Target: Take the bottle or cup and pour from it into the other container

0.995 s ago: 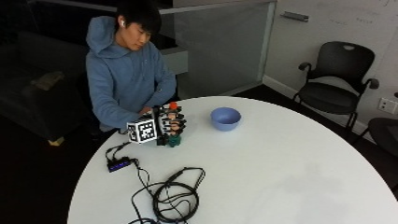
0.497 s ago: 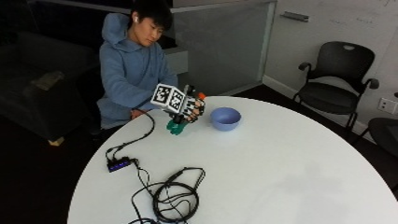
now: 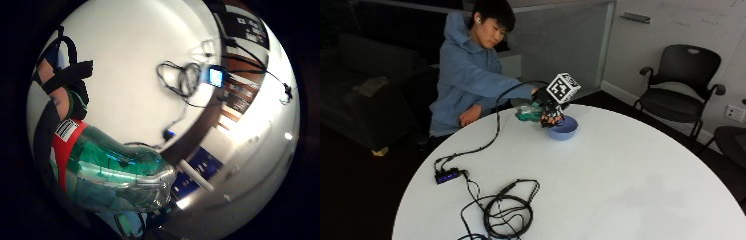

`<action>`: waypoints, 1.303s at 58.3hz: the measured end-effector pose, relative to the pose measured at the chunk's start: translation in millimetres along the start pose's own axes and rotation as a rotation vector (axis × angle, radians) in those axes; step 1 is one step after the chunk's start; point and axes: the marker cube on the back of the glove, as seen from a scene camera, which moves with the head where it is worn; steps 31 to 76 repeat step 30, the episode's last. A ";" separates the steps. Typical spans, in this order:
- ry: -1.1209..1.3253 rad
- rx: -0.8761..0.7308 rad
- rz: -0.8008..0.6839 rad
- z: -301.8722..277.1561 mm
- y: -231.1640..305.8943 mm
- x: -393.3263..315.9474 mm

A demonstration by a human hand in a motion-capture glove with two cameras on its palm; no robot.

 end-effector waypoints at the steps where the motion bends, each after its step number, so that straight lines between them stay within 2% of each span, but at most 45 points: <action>1: 0.026 -0.025 0.007 -1.9 -0.9 -4.1; 10: 0.147 -0.168 0.127 -23.9 -16.3 -33.4; 14: 0.161 -0.199 0.234 -27.7 -23.2 -51.5; 24: 0.225 -0.257 0.239 -33.7 -27.5 -67.3; 26: 0.250 -0.261 0.201 -35.2 -26.5 -60.8; 30: 0.186 -0.292 -0.112 -40.1 -15.2 -59.0; 76: 0.186 -0.292 -0.112 -40.1 -15.2 -59.0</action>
